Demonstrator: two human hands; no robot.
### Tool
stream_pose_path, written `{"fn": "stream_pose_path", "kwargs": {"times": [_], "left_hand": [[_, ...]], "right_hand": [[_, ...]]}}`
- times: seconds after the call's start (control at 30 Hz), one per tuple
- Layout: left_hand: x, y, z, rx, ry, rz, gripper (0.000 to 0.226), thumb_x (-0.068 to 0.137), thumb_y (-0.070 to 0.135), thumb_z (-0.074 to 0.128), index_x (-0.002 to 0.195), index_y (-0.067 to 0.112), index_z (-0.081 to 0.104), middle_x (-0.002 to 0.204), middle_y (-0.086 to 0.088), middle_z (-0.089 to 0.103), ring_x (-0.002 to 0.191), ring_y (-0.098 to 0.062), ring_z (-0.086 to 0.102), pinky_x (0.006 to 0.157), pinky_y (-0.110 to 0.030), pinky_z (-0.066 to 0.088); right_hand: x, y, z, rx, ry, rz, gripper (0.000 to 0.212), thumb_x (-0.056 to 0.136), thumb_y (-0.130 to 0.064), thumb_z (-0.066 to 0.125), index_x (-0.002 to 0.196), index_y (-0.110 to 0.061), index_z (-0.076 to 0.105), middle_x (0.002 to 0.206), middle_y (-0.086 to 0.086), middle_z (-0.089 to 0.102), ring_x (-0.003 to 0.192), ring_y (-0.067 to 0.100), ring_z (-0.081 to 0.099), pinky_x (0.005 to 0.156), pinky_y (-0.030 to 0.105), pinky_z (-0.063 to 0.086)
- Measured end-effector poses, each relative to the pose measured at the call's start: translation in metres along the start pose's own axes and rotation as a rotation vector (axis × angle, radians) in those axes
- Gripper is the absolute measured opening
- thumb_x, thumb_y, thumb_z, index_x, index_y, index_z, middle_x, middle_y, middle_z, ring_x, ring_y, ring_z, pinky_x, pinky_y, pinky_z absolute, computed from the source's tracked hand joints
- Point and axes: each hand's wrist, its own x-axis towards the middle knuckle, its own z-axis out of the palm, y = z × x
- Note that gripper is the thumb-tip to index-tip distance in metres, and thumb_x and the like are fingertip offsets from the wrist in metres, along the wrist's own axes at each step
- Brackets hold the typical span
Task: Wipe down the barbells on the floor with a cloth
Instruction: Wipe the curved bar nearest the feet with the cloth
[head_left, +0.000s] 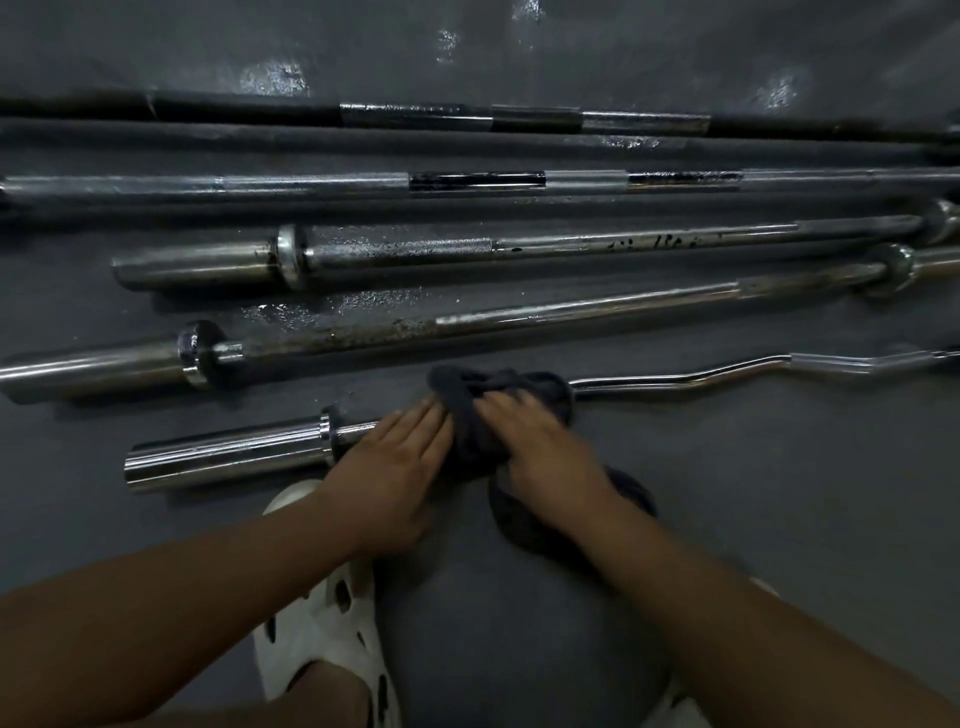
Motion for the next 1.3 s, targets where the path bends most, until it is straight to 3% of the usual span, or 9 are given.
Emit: {"fn": "stream_pose_path", "kwargs": {"times": [0.13, 0.23, 0.3, 0.43, 0.57, 0.77, 0.93, 1.03, 1.3], "left_hand": [[-0.004, 0.006, 0.003, 0.026, 0.034, -0.041, 0.097, 0.062, 0.039, 0.06, 0.148, 0.0, 0.038, 0.155, -0.022, 0.034, 0.141, -0.034, 0.039, 0.113, -0.047, 0.033], [-0.012, 0.016, 0.01, 0.045, 0.067, -0.085, 0.08, 0.07, 0.033, 0.044, 0.141, -0.004, 0.048, 0.149, -0.026, 0.041, 0.137, -0.038, 0.044, 0.111, -0.048, 0.035], [-0.018, 0.016, 0.015, 0.062, 0.07, -0.075, 0.075, 0.073, 0.028, 0.035, 0.139, -0.004, 0.05, 0.15, -0.027, 0.04, 0.137, -0.04, 0.042, 0.11, -0.05, 0.036], [-0.021, 0.011, 0.018, 0.071, 0.074, -0.062, 0.084, 0.069, 0.033, 0.053, 0.144, -0.002, 0.042, 0.154, -0.027, 0.032, 0.141, -0.041, 0.035, 0.111, -0.051, 0.037], [-0.02, 0.01, 0.011, 0.001, 0.044, -0.053, 0.097, 0.055, 0.04, 0.07, 0.141, 0.001, 0.05, 0.152, -0.026, 0.036, 0.139, -0.039, 0.04, 0.111, -0.05, 0.038], [-0.021, 0.007, 0.01, -0.01, 0.053, -0.04, 0.055, 0.06, 0.035, 0.071, 0.11, 0.012, 0.066, 0.151, -0.027, 0.037, 0.136, -0.043, 0.042, 0.107, -0.051, 0.04], [-0.023, 0.003, 0.009, -0.008, 0.034, -0.001, 0.045, 0.049, 0.039, 0.076, 0.085, 0.013, 0.072, 0.141, -0.03, 0.049, 0.128, -0.045, 0.051, 0.101, -0.052, 0.045], [-0.024, -0.002, 0.007, -0.059, 0.071, -0.038, 0.034, 0.06, 0.031, 0.075, 0.088, 0.012, 0.072, 0.14, -0.025, 0.052, 0.123, -0.046, 0.055, 0.099, -0.052, 0.049], [-0.03, 0.002, 0.002, -0.004, -0.182, -0.012, 0.061, 0.084, 0.04, 0.052, 0.136, 0.008, 0.053, 0.16, -0.028, -0.013, 0.148, -0.043, -0.017, 0.122, -0.05, 0.011]], "right_hand": [[0.001, 0.005, -0.004, -0.094, 0.043, 0.326, 0.075, 0.084, -0.015, 0.046, 0.156, -0.018, 0.025, 0.165, 0.004, 0.013, 0.148, 0.037, 0.016, 0.119, 0.045, 0.026], [-0.018, -0.035, 0.025, -0.069, -0.066, 0.078, 0.085, 0.082, -0.006, 0.054, 0.156, -0.028, 0.019, 0.166, 0.0, 0.004, 0.145, 0.032, 0.026, 0.11, 0.042, 0.041], [-0.019, -0.013, 0.014, -0.089, -0.074, 0.004, 0.084, 0.081, -0.01, 0.057, 0.154, -0.03, 0.022, 0.165, -0.003, 0.008, 0.136, 0.031, 0.04, 0.103, 0.043, 0.047], [0.01, -0.012, -0.002, -0.037, 0.039, 0.386, 0.072, 0.084, -0.008, 0.053, 0.152, -0.022, 0.032, 0.163, 0.0, 0.014, 0.129, 0.038, 0.044, 0.107, 0.042, 0.041], [0.005, -0.051, 0.012, 0.046, -0.082, 0.156, 0.071, 0.08, -0.012, 0.052, 0.149, -0.023, 0.038, 0.16, 0.001, 0.024, 0.13, 0.035, 0.042, 0.111, 0.039, 0.036], [0.031, -0.011, -0.006, 0.118, 0.081, 0.47, 0.053, 0.082, -0.004, 0.055, 0.133, -0.017, 0.056, 0.145, 0.009, 0.043, 0.123, 0.037, 0.051, 0.107, 0.036, 0.039], [0.015, -0.051, 0.013, 0.188, -0.118, 0.172, 0.06, 0.085, -0.004, 0.049, 0.143, -0.017, 0.049, 0.153, 0.003, 0.038, 0.136, 0.025, 0.042, 0.115, 0.031, 0.032], [0.03, -0.003, -0.012, 0.137, 0.028, 0.349, 0.051, 0.079, -0.011, 0.052, 0.13, -0.013, 0.06, 0.139, 0.009, 0.053, 0.126, 0.03, 0.053, 0.108, 0.032, 0.038], [0.026, -0.044, 0.007, 0.126, -0.15, 0.187, 0.06, 0.082, -0.015, 0.048, 0.141, -0.027, 0.049, 0.152, 0.0, 0.041, 0.133, 0.024, 0.046, 0.111, 0.037, 0.038]]}}
